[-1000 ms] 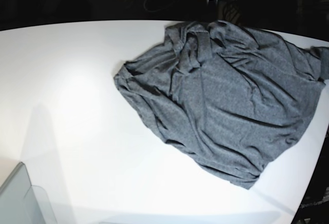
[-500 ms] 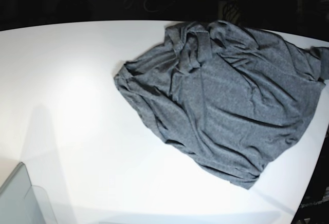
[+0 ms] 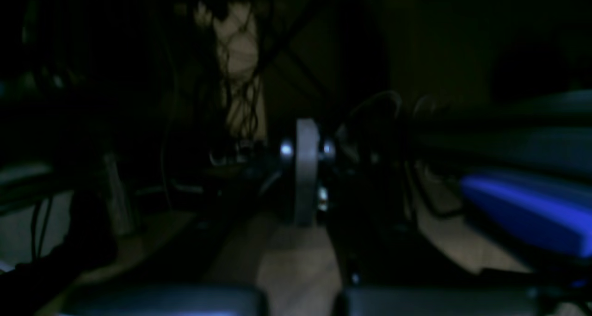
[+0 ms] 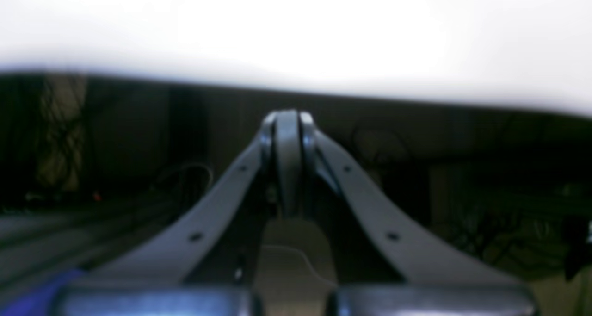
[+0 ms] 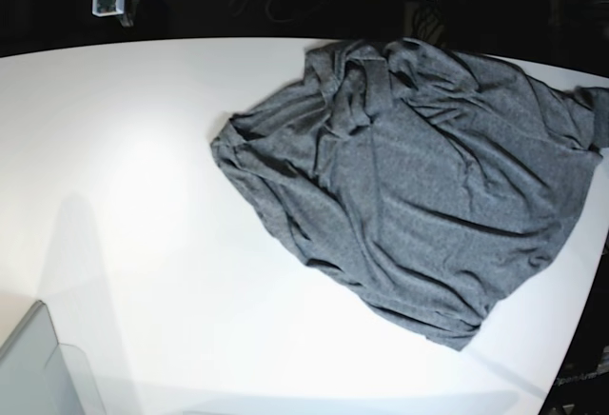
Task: Layout the t-shirt on the table in an organized manner, then fold the t-shirt properly
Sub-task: 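Move both grippers down to the edges of the grey t-shirt, then grasp the t-shirt edges with both grippers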
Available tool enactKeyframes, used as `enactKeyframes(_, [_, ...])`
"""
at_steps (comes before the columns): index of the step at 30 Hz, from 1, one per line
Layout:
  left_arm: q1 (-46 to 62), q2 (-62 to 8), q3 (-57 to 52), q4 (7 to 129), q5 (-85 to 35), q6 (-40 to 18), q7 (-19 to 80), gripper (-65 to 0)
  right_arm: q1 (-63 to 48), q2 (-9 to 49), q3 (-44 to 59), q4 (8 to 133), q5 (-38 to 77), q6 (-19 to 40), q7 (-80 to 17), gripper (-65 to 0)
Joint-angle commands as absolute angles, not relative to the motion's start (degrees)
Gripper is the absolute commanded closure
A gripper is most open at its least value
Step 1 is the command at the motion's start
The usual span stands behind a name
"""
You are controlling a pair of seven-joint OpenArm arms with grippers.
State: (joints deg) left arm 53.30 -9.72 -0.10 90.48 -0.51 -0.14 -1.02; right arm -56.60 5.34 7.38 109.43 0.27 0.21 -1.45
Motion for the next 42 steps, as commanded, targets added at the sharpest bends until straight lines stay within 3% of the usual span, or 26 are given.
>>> enactKeyframes(1, [55.16,-9.80,-0.13,93.23,-0.48,-0.13,-2.33,-0.2,-58.07,5.67,7.52,112.22,0.31,0.40,-0.13,0.0])
enactKeyframes(7, [58.95,-9.45,0.22,103.60,-0.48,0.04,-2.24,-0.1,-55.69,5.58,6.11,116.70,0.31,1.36,0.31,-0.2])
enactKeyframes(12, [61.05,-9.10,0.40,109.85,-0.48,0.04,-2.24,-0.3,-51.82,2.42,4.97,116.79,3.38,13.05,0.31,-0.4])
enactKeyframes(18, [59.82,-7.69,-0.04,113.54,-0.48,-0.13,-2.07,-0.8,-45.32,-0.48,2.15,116.35,4.09,22.46,-0.66,-13.7])
enactKeyframes(20, [58.24,-7.96,0.13,113.89,-0.48,-0.22,-2.07,-4.7,-42.59,-0.66,0.75,116.35,4.09,22.55,-2.42,-19.2])
enactKeyframes(25, [51.12,-8.66,-1.36,114.77,-0.48,-0.22,6.11,-22.5,-33.45,-0.75,-1.54,115.91,4.09,22.46,-14.11,-30.6])
enactKeyframes(32, [39.52,-9.27,-6.99,114.68,-1.98,-0.31,14.29,-23.0,-20.53,-2.51,-2.42,109.14,4.00,22.37,-30.02,-34.0])
enactKeyframes(36, [32.92,-11.65,-12.62,114.59,-9.27,-1.10,20.97,-23.1,-16.48,-3.21,-0.31,103.34,3.91,22.29,-30.99,-34.0])
enactKeyframes(42, [25.19,-13.93,-23.34,113.54,-21.85,-8.04,31.08,-23.1,-15.52,-2.77,0.57,97.63,3.91,22.29,-29.49,-34.0])
